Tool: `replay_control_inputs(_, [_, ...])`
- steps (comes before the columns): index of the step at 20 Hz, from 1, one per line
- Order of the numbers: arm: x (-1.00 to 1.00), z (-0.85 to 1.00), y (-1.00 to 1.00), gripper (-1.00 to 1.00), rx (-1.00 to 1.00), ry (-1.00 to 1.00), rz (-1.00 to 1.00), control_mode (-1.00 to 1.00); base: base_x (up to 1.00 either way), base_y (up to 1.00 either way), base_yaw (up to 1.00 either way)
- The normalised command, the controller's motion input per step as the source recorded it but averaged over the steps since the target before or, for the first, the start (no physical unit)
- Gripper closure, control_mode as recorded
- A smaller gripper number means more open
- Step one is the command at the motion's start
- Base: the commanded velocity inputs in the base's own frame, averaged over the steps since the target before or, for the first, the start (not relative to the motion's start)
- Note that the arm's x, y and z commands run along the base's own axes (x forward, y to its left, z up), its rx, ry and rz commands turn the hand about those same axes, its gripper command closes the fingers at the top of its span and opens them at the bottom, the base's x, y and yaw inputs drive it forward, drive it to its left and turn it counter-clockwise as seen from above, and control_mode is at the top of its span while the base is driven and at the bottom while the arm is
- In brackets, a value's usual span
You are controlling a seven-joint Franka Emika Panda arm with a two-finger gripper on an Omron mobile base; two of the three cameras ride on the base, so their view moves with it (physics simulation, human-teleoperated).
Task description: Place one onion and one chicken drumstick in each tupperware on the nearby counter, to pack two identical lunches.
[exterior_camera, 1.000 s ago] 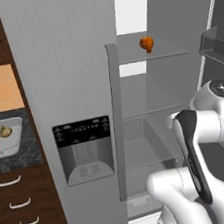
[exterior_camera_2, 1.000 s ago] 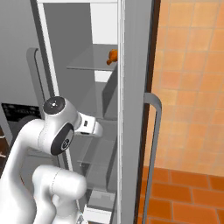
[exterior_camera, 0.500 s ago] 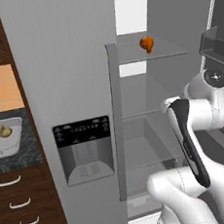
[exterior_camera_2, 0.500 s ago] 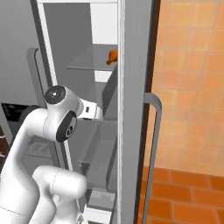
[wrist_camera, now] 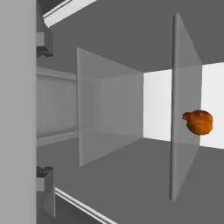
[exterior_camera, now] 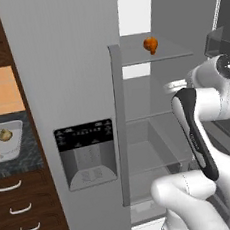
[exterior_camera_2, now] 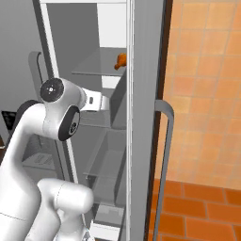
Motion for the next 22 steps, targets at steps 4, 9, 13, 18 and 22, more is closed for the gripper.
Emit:
replay_control_inputs(4, [0.21, 0.64, 0.16, -1.0, 0.0, -0.12, 0.0, -1.0, 0.0, 0.0, 0.0])
replay_control_inputs(9, [0.25, 0.62, 0.07, -1.0, 0.0, -0.07, 0.0, -1.0, 0.0, 0.0, 0.0])
replay_control_inputs(13, [0.22, 0.53, 0.0, -1.0, 0.0, -0.05, 0.0, -1.0, 0.0, 0.0, 0.0])
replay_control_inputs(18, [0.3, 0.18, 0.0, -1.0, 0.0, 0.0, -0.02, -1.0, 0.0, 0.0, 0.0])
replay_control_inputs(22, [0.39, 0.0, -0.08, -1.0, 0.06, 0.0, -0.01, -1.0, 0.0, 0.0, 0.0])
